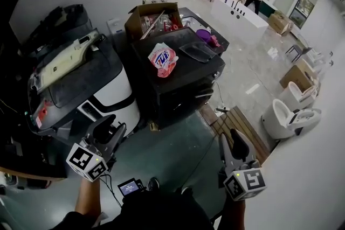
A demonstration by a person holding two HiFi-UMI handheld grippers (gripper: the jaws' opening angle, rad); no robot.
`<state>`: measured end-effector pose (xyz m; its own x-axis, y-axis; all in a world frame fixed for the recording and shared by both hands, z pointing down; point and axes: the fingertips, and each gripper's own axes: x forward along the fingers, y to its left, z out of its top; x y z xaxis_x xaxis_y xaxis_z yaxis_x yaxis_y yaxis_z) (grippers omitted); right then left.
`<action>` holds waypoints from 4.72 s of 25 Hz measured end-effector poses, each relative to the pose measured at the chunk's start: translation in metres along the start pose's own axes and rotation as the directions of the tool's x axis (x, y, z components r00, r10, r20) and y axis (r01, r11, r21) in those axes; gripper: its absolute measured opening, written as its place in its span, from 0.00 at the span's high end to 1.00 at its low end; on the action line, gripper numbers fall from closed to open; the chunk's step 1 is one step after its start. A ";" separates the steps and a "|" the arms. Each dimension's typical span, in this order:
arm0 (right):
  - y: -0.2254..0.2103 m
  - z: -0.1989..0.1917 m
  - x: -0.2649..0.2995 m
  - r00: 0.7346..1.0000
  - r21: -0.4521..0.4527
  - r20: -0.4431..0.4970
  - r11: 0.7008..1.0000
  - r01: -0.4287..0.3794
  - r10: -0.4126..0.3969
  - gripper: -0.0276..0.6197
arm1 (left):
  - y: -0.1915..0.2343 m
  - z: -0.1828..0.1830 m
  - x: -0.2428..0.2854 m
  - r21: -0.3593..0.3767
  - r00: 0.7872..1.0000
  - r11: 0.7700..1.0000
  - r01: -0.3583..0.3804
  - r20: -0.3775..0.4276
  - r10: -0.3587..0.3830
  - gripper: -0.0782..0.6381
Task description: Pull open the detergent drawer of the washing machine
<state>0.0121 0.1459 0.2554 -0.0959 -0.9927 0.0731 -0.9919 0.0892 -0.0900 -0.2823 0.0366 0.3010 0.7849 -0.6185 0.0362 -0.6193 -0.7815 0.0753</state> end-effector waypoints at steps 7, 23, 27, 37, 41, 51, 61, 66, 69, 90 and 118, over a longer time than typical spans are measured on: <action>0.015 0.004 0.008 0.999 -0.036 -0.024 0.999 0.034 -0.034 0.77 | 0.019 0.001 -0.002 -0.017 0.999 0.999 0.027 0.020 -0.027 0.64; -0.028 -0.004 0.054 0.997 0.001 -0.050 0.998 -0.066 0.066 0.77 | 0.022 0.004 0.027 -0.037 0.998 0.997 -0.061 0.025 0.062 0.64; -0.062 -0.001 0.081 0.990 0.003 -0.044 0.991 -0.131 0.131 0.77 | 0.009 0.005 0.050 -0.021 0.990 0.990 -0.137 0.003 0.137 0.64; -0.129 -0.010 0.146 0.953 0.048 -0.047 0.953 -0.299 0.301 0.77 | -0.018 0.009 0.104 0.016 0.955 0.955 -0.295 -0.024 0.296 0.64; -0.139 -0.013 0.168 0.928 0.055 -0.062 0.929 -0.365 0.368 0.77 | -0.022 0.006 0.116 0.009 0.933 0.934 -0.358 -0.031 0.358 0.64; -0.176 -0.027 0.195 0.889 0.091 -0.074 0.890 -0.446 0.453 0.77 | -0.044 0.002 0.158 0.009 0.908 0.908 -0.418 -0.034 0.418 0.64; -0.182 -0.051 0.226 0.896 0.120 -0.108 0.901 -0.418 0.430 0.77 | -0.013 -0.012 0.190 -0.009 0.924 0.926 -0.378 -0.062 0.377 0.64; -0.176 -0.066 0.246 0.911 0.129 -0.135 0.919 -0.374 0.390 0.77 | 0.022 -0.022 0.213 0.000 0.945 0.948 -0.317 -0.078 0.316 0.64; -0.170 -0.075 0.260 0.916 0.154 -0.137 0.922 -0.356 0.377 0.77 | 0.041 -0.021 0.228 0.015 0.957 0.960 -0.280 -0.077 0.280 0.64; -0.120 -0.270 0.360 0.855 0.575 -0.151 0.748 -0.332 0.496 0.69 | 0.116 -0.086 0.221 -0.049 0.946 0.967 -0.249 -0.225 0.232 0.64; -0.085 -0.457 0.437 0.800 0.865 0.030 0.386 -0.322 0.599 0.53 | 0.169 -0.149 0.198 -0.042 0.868 0.948 -0.314 -0.417 0.269 0.64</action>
<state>0.0168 -0.2581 0.7487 -0.6684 -0.7433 -0.0255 -0.2801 0.2834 -0.9172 -0.2289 -0.2058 0.4689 0.5224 -0.7136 0.4668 -0.8333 -0.5433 0.1021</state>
